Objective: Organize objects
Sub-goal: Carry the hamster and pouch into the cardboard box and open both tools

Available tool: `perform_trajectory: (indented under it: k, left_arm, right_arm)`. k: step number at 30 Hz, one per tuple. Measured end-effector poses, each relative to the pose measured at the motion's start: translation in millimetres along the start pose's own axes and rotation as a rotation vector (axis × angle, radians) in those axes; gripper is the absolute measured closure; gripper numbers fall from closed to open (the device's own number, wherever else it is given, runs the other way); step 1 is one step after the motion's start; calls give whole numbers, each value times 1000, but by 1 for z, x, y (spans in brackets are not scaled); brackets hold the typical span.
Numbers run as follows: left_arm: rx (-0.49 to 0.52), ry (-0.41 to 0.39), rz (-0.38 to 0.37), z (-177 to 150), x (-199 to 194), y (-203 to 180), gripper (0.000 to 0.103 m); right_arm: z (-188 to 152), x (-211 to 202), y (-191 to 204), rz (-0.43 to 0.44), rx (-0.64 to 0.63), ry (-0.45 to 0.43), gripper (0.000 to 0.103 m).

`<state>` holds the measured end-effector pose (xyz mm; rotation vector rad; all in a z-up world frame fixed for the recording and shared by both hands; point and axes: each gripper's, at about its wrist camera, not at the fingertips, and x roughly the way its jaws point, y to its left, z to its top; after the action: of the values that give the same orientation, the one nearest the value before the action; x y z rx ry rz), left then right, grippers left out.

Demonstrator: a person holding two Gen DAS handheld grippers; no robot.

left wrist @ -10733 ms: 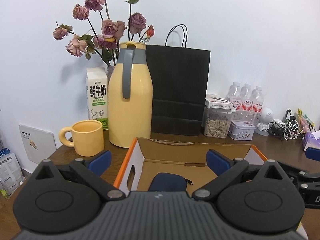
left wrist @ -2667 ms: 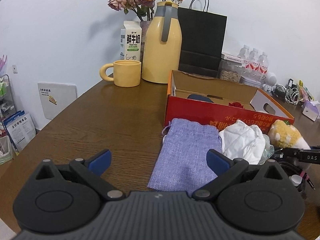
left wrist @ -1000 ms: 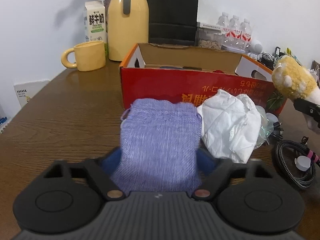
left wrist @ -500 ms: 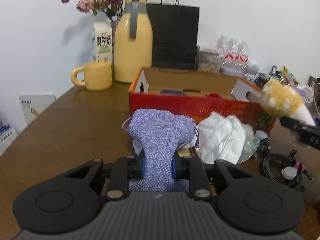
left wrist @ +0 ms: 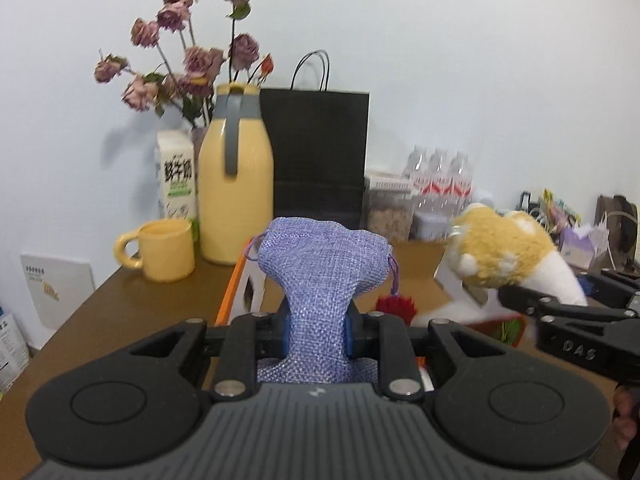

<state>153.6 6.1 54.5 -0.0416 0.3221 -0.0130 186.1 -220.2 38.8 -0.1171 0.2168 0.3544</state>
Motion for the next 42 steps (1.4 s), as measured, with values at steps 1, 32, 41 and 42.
perform_trajectory:
  k: [1,32,41,42]
  left_arm:
    - [-4,-8,0,5,4,-2,80]
    - [-42,101,45,6,135,-7,78]
    - [-58,-2,71,8,120,-6,0]
    - [-61,-1,70,9,120,-6,0]
  right_arm:
    - [4,4,0,0,1,-3,56]
    - [0,120,-21,-55,104,150,55]
    - [1,115,-18,-83,92,137,0]
    - [1,115,-18,-86,89,136,0]
